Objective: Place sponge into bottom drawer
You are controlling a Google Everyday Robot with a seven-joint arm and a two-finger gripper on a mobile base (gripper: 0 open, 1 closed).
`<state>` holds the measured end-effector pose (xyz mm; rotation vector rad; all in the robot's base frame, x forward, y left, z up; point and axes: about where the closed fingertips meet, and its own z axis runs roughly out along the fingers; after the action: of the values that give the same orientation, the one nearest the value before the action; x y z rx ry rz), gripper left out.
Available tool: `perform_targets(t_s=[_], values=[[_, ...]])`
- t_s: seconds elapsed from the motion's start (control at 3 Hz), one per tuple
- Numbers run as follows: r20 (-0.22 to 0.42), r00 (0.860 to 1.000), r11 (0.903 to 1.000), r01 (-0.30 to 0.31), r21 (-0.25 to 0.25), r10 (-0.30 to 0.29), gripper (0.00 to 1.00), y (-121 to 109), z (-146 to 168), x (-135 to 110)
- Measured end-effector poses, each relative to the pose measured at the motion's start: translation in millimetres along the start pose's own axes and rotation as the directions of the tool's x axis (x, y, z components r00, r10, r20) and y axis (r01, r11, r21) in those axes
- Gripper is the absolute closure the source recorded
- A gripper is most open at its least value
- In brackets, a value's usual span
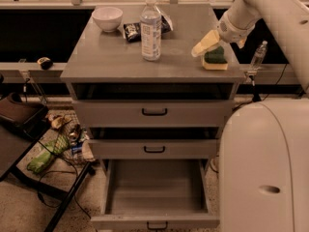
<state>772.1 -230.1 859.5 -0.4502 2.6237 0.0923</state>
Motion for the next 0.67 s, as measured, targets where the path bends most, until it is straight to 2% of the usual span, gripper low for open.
perform_targets(t_s=[0.33, 0.67], values=[[-0.015, 1.0, 0.9996, -0.008, -0.026, 0.008, 0.18, 5.4, 16.7, 1.3], [-0.023, 1.0, 0.9989, -0.006, -0.046, 0.005, 0.4, 11.4, 28.1, 2.0]])
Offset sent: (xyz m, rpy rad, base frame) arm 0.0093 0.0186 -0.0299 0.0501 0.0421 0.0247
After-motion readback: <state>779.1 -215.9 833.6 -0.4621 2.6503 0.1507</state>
